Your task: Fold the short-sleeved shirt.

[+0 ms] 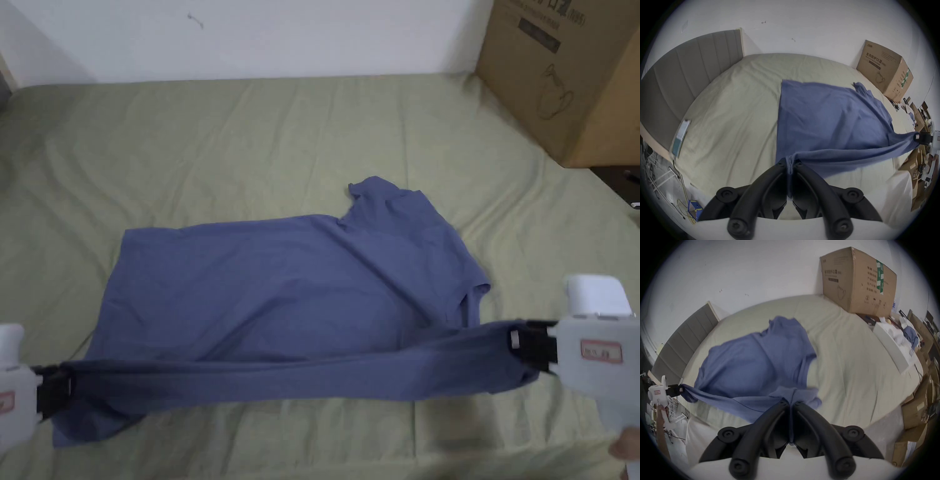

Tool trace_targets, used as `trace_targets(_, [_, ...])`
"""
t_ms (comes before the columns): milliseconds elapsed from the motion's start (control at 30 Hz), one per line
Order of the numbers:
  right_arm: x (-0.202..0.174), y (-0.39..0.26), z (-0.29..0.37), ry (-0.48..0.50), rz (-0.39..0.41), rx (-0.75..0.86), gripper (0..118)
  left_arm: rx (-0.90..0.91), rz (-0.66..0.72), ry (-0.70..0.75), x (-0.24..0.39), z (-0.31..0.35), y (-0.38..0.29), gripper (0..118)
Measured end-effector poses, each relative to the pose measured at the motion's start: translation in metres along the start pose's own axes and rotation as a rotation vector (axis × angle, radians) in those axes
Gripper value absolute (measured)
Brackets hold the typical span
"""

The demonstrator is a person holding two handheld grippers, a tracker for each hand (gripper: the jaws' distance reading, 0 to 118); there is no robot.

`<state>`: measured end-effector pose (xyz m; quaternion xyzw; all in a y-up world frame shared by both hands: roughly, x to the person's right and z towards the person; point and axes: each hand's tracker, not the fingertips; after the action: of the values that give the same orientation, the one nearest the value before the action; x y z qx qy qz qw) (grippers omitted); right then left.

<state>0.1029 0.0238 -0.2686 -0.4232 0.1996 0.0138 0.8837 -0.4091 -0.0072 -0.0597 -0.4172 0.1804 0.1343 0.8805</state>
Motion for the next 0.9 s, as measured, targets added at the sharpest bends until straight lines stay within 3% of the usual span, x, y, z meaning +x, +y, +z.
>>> trace_targets(200, [0.006,0.046,-0.088,-0.038,-0.034,-0.079,2,-0.079,0.012,0.016,0.0,-0.072,0.047,3])
trace_targets(233, [0.006,0.045,-0.106,-0.065,-0.037,-0.113,2,-0.111,-0.012,0.023,0.002,-0.084,0.048,9])
trace_targets(267, [0.007,0.043,-0.117,-0.073,-0.04,-0.128,2,-0.131,-0.017,0.028,0.004,-0.09,0.048,22])
trace_targets(300, [0.008,0.04,-0.126,-0.074,-0.062,-0.135,5,-0.135,-0.017,0.033,0.006,-0.096,0.049,47])
trace_targets(333, [0.008,0.037,-0.134,-0.076,-0.06,-0.133,28,-0.14,-0.009,0.042,0.006,-0.098,0.048,91])
trace_targets(367, [0.009,0.036,-0.136,-0.087,-0.061,-0.146,57,-0.153,0.006,0.051,0.003,-0.098,0.047,112])
trace_targets(500, [0.009,0.031,-0.116,-0.079,-0.037,-0.114,101,-0.118,0.078,-0.022,-0.011,-0.071,0.038,118])
trace_targets(567, [0.007,0.03,-0.091,-0.068,-0.023,-0.051,98,-0.126,0.067,0.009,-0.011,-0.052,0.029,118])
trace_targets(600, [0.004,0.029,-0.077,-0.075,-0.015,-0.027,96,-0.129,0.056,0.035,-0.01,-0.042,0.023,116])
trace_targets(633, [0.001,0.025,-0.061,-0.076,-0.012,0.001,85,-0.11,0.043,0.033,-0.015,-0.03,0.013,106])
trace_targets(667, [-0.002,0.02,-0.046,-0.054,-0.002,0.036,66,-0.103,0.041,0.023,-0.015,-0.018,0.005,84])
trace_targets(700, [-0.006,0.014,-0.033,-0.033,0.003,0.055,43,-0.104,0.048,0.016,-0.015,-0.011,-0.002,54])
trace_targets(733, [-0.004,0.008,-0.029,-0.029,-0.005,0.042,15,-0.103,0.066,0.013,-0.015,-0.006,-0.011,8])
trace_targets(767, [-0.007,0.001,-0.023,-0.021,-0.002,0.037,8,-0.108,0.077,0.012,-0.02,-0.006,-0.019,0])
trace_targets(833, [-0.011,-0.015,-0.014,0.01,-0.006,0.016,0,-0.126,0.099,-0.034,-0.019,0.0,-0.032,0])
trace_targets(900, [-0.01,-0.027,-0.012,0.03,-0.034,0.004,0,-0.126,0.11,-0.047,-0.026,-0.006,-0.041,0])
